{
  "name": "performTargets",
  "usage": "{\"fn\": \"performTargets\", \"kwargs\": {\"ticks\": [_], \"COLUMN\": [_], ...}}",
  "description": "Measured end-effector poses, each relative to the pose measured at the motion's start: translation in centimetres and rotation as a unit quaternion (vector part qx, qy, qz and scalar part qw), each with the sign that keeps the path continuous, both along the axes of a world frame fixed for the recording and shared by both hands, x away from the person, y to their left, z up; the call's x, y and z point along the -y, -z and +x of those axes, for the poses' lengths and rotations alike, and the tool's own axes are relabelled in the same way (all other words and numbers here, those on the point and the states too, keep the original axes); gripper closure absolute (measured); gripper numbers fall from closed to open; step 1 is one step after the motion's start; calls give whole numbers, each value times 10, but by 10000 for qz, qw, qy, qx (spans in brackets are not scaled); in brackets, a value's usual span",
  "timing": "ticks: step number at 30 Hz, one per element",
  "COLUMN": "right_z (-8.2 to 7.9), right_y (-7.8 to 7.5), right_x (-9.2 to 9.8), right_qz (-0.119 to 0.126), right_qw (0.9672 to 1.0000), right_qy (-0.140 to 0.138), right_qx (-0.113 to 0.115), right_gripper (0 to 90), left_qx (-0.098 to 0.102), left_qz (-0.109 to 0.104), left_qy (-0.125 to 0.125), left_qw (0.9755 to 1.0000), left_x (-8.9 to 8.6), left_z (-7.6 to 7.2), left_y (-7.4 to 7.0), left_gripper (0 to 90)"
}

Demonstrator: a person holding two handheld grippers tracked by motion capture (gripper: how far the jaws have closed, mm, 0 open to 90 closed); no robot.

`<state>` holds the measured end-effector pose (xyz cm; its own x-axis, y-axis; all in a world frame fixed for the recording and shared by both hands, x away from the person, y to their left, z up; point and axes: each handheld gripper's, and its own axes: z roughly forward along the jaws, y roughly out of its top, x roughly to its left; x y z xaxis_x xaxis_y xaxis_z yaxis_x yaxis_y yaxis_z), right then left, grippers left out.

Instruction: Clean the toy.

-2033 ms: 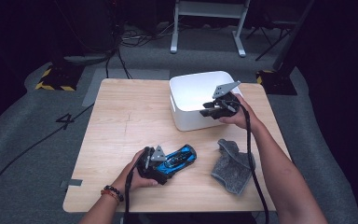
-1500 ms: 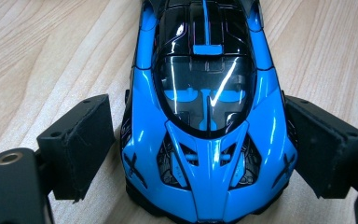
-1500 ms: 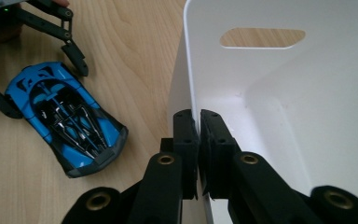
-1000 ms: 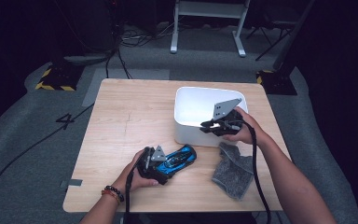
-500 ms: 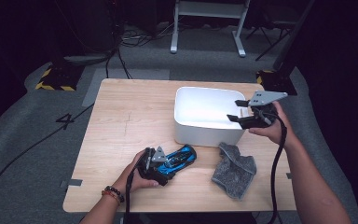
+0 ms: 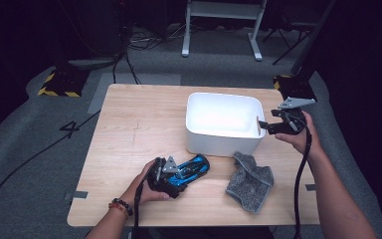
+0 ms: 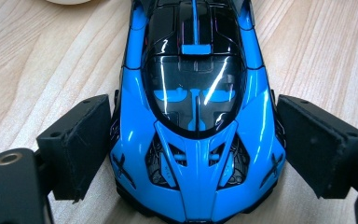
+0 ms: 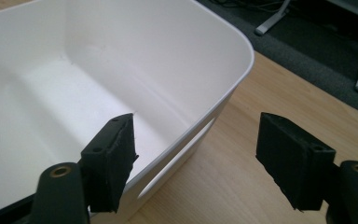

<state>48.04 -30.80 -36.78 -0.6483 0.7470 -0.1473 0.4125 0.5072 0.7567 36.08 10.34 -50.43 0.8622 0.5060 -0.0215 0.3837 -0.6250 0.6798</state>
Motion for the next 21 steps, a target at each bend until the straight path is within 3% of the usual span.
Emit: {"fn": "performTargets", "kwargs": {"ticks": [9,21], "right_z": [3,3], "right_y": [15,19], "right_x": [-16,-25], "right_qz": [-157,-166], "right_qw": [9989,9983], "right_qy": [-261,-225], "right_qx": [-362,-503], "right_gripper": [330,341], "left_qx": [-6,-1], "left_qz": [50,101], "left_qy": [-142,-99], "left_qw": [9999,9999], "left_x": [4,7], "left_z": [-2,-3], "left_y": [0,-2], "left_gripper": [117,168]}}
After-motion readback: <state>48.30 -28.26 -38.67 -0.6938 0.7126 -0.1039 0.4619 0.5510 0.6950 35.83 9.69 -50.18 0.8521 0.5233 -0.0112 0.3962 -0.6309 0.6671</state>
